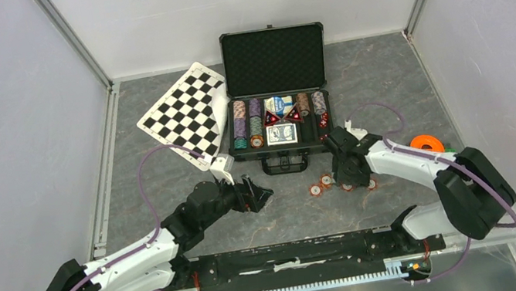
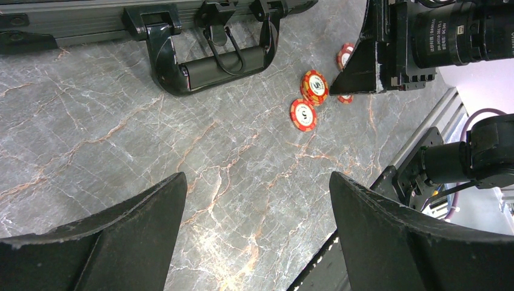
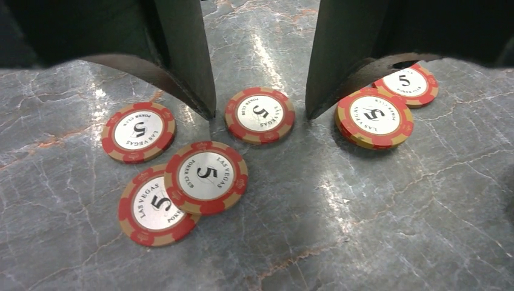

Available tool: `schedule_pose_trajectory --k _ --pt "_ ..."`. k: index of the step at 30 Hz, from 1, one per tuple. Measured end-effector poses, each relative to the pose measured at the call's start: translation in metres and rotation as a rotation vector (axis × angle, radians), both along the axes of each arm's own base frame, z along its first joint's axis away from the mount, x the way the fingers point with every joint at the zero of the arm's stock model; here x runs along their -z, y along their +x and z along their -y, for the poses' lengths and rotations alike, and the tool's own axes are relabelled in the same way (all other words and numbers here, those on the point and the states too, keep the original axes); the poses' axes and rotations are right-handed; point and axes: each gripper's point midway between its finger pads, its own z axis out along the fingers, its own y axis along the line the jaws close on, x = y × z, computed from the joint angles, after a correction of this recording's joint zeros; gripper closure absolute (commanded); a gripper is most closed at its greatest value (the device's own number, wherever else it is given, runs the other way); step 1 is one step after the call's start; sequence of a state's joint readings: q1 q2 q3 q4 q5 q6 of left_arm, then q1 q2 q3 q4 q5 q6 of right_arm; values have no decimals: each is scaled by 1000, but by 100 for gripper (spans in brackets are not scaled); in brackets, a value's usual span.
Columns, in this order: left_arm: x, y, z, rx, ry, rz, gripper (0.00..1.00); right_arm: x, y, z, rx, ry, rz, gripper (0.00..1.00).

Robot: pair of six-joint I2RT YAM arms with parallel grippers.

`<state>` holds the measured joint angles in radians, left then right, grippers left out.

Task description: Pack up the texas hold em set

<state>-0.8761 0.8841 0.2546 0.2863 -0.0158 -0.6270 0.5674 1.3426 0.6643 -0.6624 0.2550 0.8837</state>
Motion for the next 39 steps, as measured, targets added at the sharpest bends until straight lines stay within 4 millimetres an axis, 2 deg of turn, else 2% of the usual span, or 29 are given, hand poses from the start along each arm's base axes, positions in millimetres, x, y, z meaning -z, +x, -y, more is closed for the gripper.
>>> schedule_pose_trajectory --k 3,5,10,17,29,34,39 --pt "0 0 0 0 0 0 7 0 3 -3 -4 3 -2 50" --pt "0 0 0 0 0 0 7 1 4 -5 -7 10 -3 62" --pt "1 0 0 1 2 -2 7 -1 4 -4 -11 7 -1 69" --pt "3 -3 2 21 2 -12 7 -14 4 2 -10 -23 2 68" --pt "5 -3 3 24 7 -17 7 -42 29 -16 -34 31 70 67" --pt "5 -3 3 24 6 -16 7 -38 32 -26 -54 46 62 67" --pt "5 -3 3 24 6 -16 7 -32 29 -29 -67 39 38 56"
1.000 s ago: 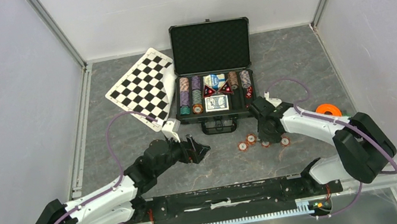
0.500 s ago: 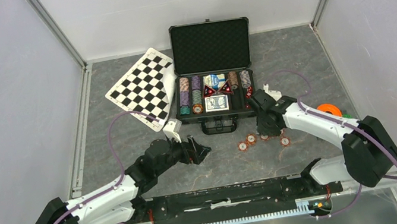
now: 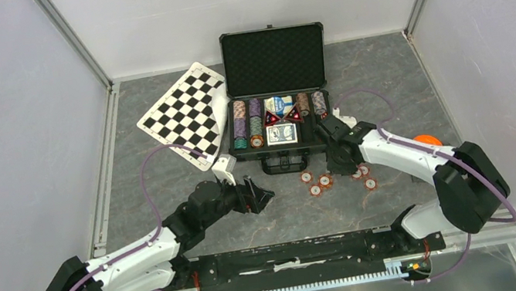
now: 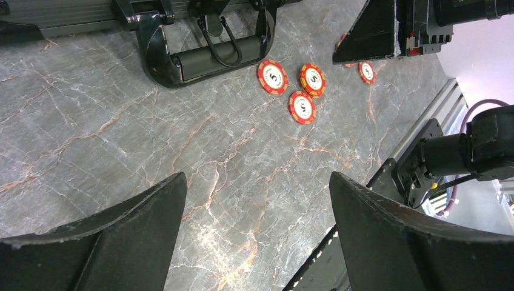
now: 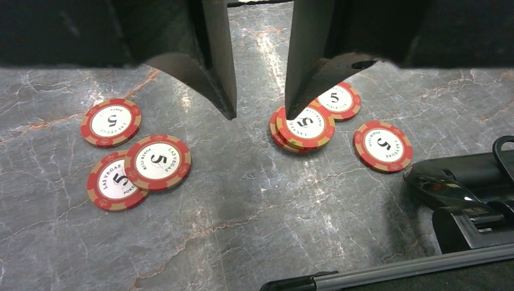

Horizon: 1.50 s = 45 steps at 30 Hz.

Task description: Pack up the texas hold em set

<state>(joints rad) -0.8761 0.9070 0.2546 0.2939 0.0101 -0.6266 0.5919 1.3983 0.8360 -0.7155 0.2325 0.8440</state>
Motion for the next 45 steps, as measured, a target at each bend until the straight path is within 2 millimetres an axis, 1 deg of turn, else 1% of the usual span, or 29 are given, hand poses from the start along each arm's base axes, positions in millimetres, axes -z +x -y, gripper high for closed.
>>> schedule_pose_trajectory --k 2,3,5,6,8,9,11,12,15,18,21,26,30,35,39,41,45 --pt "0 0 0 0 1 0 7 -1 1 0 -2 1 2 49" --pt "0 0 0 0 0 0 7 -1 1 0 -4 0 3 41" --pt "0 0 0 0 0 0 7 -4 3 1 1 -9 11 40" --pt "0 0 0 0 0 0 7 -6 5 3 -1 -19 15 38" --pt "0 0 0 0 0 0 7 -8 9 9 11 -32 22 36" --pt "0 0 0 0 0 0 7 -7 10 13 20 -37 19 35" --pt "0 0 0 0 0 0 7 -5 12 26 49 -50 15 28" --pt "0 0 0 0 0 0 7 -3 11 35 67 -57 11 27" --pt "0 0 0 0 0 0 7 2 6 56 105 -74 -4 27" --pt "0 0 0 0 0 0 7 5 4 63 105 -92 -15 28" --pt "0 0 0 0 0 0 7 8 5 64 91 -100 -20 29" --pt "0 0 0 0 0 0 7 19 4 65 72 -117 -45 29" --pt "0 0 0 0 0 0 7 29 1 66 66 -126 -61 32" --pt "0 0 0 0 0 0 7 30 7 63 54 -117 -42 39" --pt "0 0 0 0 0 0 7 31 11 61 44 -100 -12 42" --pt "0 0 0 0 0 0 7 31 12 61 43 -98 2 45" --pt "0 0 0 0 0 0 7 31 13 63 45 -98 28 46"
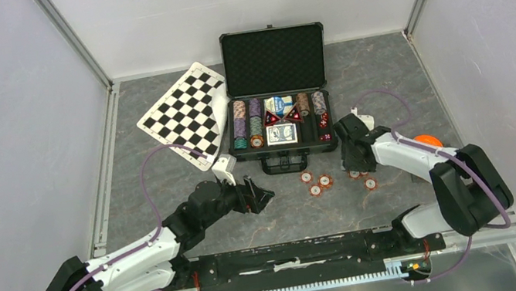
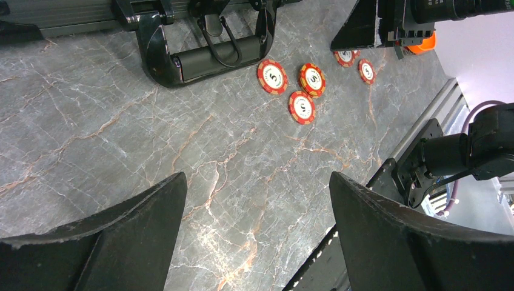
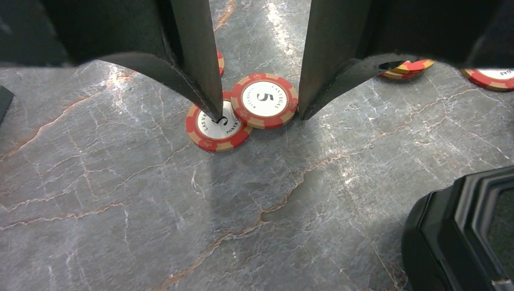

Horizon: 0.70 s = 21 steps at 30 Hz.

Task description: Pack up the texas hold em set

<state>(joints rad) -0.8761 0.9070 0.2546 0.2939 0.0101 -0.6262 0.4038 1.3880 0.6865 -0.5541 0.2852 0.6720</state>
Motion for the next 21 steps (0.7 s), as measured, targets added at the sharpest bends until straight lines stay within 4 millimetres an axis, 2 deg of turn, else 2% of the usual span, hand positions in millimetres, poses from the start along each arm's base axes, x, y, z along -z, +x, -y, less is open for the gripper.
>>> schedule_pose_trajectory --k 9,21 --pt "0 0 0 0 0 0 7 -1 1 0 -6 2 17 43" --pt "0 0 0 0 0 1 7 0 -8 -7 -20 -10 12 50"
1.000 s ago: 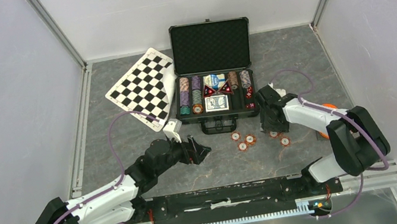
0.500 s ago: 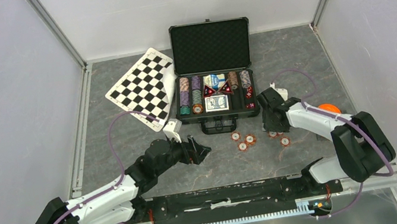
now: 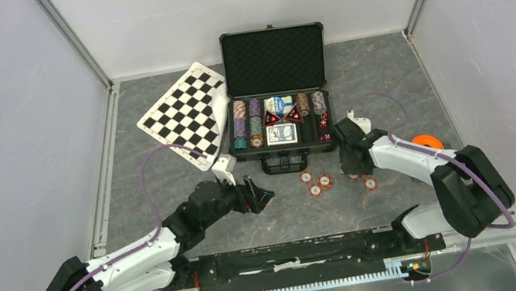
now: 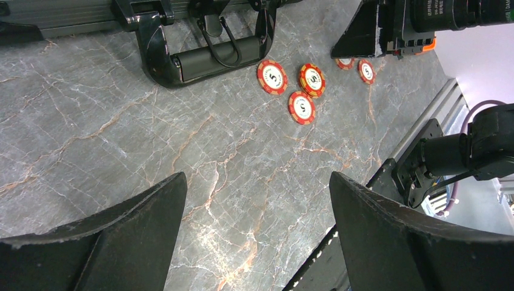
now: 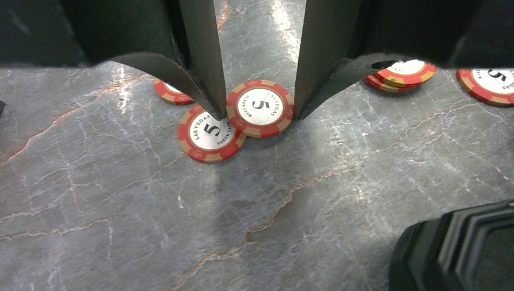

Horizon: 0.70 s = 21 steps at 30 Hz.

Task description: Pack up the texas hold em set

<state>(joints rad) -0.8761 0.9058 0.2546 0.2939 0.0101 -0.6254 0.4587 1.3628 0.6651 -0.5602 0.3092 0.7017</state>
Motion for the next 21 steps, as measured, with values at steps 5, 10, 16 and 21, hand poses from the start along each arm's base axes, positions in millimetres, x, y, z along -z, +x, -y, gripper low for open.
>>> schedule_pose_trajectory --k 5,10,16,21 --pt "0 0 0 0 0 0 7 0 1 -10 -15 2 -4 55" --pt "0 0 0 0 1 0 7 -1 -1 -15 -20 12 -4 56" --pt "0 0 0 0 2 0 7 -4 -11 -19 -30 35 -41 56" --pt "1 0 0 0 4 -2 7 -19 -7 -26 -40 62 -16 56"
